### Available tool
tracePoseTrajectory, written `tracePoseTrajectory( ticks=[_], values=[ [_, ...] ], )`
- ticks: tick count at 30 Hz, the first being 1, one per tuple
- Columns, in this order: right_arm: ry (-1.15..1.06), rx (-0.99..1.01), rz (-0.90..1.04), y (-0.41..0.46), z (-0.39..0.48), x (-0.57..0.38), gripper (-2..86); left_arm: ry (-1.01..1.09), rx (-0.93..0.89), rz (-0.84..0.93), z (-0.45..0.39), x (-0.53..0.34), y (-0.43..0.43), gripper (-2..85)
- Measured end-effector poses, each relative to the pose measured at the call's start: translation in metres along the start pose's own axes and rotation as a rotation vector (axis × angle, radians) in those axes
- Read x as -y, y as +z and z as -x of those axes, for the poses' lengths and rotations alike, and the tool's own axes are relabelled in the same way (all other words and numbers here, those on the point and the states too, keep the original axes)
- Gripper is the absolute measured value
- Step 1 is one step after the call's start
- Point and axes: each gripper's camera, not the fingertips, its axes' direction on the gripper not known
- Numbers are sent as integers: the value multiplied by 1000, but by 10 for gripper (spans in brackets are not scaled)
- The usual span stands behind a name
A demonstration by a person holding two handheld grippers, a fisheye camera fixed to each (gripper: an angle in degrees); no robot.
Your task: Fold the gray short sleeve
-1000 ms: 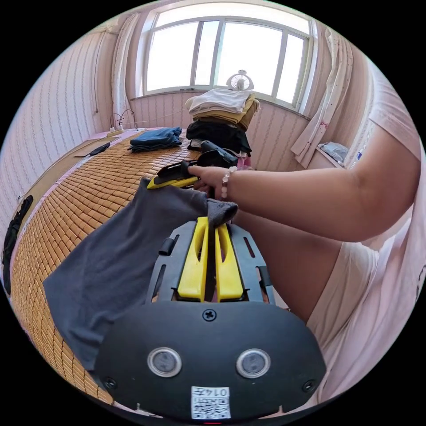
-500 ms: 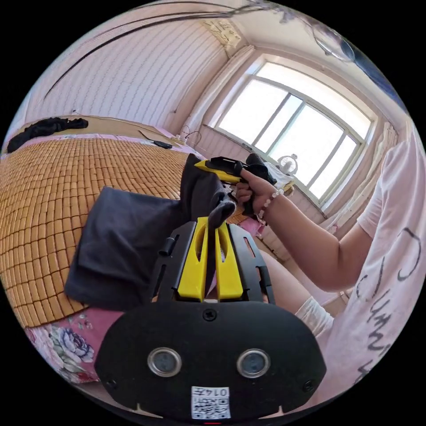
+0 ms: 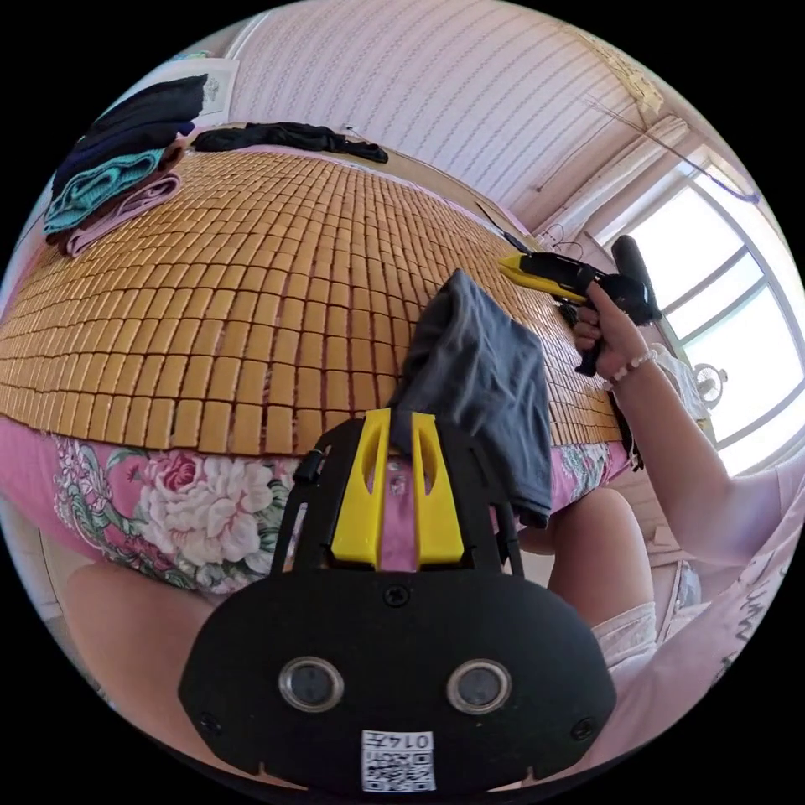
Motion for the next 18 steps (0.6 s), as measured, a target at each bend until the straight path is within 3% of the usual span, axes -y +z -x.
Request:
tracePoseTrajectory(
  ticks=[3,6,10,18],
  values=[
    [-116,-186,92,12,10,21,104,-63,-28,-12,19,2,-10,63],
    [-201,-258,178,36,15,37,134,7,-63,-39,11,8,-9,108],
    [-260,-220,287,77,20,48,136,125,-24,16,-11,20,14,124],
    [-171,27,228,67,3,47,79,140,33,58,-18,29,20,39]
  ],
)
